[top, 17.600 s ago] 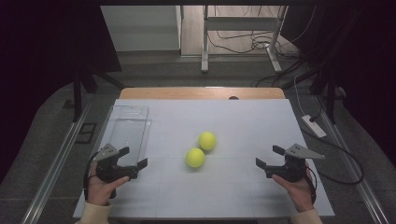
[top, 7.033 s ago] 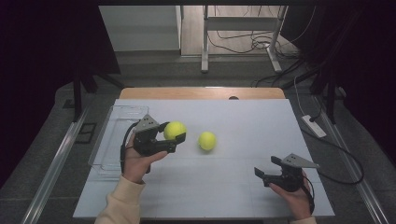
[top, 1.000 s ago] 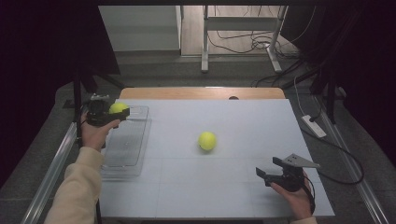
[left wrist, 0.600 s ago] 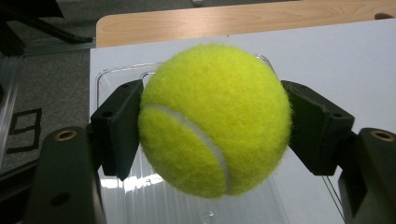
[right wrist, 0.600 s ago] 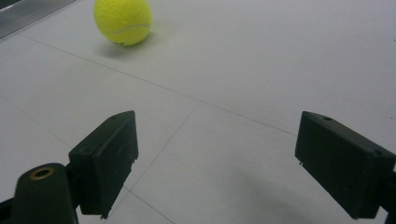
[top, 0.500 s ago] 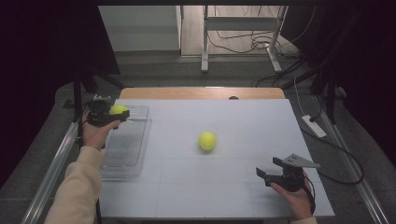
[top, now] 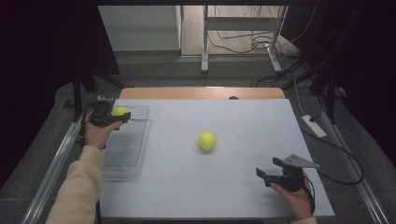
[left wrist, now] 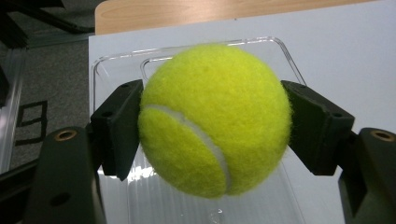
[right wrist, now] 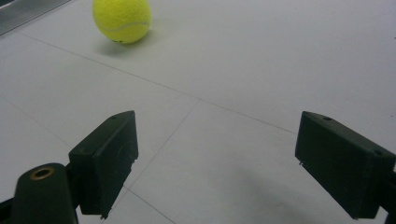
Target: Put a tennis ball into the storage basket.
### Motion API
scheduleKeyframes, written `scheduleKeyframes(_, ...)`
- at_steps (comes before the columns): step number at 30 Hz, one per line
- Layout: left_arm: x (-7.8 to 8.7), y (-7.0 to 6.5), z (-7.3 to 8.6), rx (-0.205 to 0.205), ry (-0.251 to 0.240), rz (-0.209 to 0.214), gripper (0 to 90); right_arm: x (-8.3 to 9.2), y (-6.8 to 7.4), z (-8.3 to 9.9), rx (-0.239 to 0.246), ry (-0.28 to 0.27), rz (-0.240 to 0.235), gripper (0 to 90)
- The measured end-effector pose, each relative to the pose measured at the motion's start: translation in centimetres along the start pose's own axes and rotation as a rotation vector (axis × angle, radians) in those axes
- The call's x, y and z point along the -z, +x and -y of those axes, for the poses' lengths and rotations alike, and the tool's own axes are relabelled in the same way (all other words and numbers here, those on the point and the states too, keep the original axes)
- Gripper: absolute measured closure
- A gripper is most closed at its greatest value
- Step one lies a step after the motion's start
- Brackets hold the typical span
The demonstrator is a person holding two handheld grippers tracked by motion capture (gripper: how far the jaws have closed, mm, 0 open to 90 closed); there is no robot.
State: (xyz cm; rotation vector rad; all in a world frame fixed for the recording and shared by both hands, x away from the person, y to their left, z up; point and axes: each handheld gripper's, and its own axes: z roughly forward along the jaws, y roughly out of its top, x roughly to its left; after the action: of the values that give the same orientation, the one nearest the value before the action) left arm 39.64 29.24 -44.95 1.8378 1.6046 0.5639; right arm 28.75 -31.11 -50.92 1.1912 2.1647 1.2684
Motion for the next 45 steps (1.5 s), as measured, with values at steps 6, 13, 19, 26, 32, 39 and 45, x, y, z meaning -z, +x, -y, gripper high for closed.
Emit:
scheduleKeyframes(6,-0.4,0.2,0.2,0.006,0.008,0.001,27.1,0.0,0.0,0.0,0.001,0.000,0.000,13.2)
scheduleKeyframes(13,-1.1,0.6,0.6,0.020,0.036,-0.003,27.1,-0.1,0.1,0.0,0.004,0.003,0.000,13.2)
scheduleKeyframes(19,-1.7,1.0,1.0,0.029,0.073,-0.008,27.0,-0.1,0.1,0.0,0.004,0.004,0.000,13.2)
scheduleKeyframes(26,-2.4,1.4,1.4,0.034,0.102,-0.017,27.0,-0.1,0.0,0.1,0.005,0.004,0.002,13.2)
scheduleKeyframes(32,-2.4,1.4,1.3,0.033,0.097,-0.020,27.0,-0.1,0.0,0.1,0.005,0.005,0.001,13.2)
scheduleKeyframes(39,-2.4,1.3,1.3,0.033,0.095,-0.025,26.9,-0.1,0.0,0.1,0.004,0.010,0.004,13.2)
scheduleKeyframes(45,-2.2,1.4,1.3,0.025,0.091,-0.024,26.8,-0.1,0.0,0.1,0.005,0.008,0.001,13.2)
